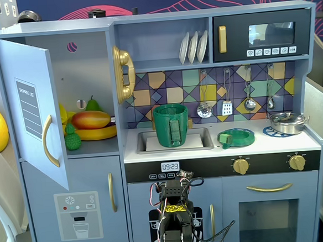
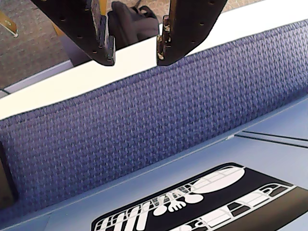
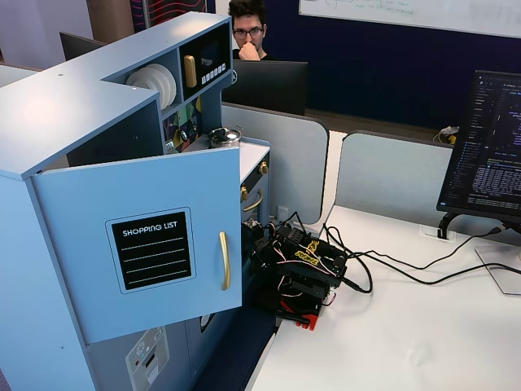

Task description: Pick up the green pineapple from the left cabinet and place it in the green recipient

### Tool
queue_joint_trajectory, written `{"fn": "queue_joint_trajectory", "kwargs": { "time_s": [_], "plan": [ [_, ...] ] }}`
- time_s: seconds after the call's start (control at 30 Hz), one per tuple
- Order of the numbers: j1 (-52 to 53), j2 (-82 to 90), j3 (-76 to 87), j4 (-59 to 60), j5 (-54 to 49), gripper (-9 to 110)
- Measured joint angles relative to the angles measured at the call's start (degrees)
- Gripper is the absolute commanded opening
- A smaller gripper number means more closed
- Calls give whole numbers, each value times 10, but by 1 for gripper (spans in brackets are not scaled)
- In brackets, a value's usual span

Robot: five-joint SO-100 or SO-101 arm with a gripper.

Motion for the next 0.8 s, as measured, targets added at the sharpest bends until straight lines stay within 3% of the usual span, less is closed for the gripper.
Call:
{"fn": "queue_joint_trajectory", "kwargs": {
  "time_s": [0.5, 0.7, 0.8],
  "plan": [
    [-4, 0, 0, 0, -5, 0],
    [-64, -8, -15, -18, -42, 2],
    [-124, -32, -37, -92, -72, 2]
  ]
}}
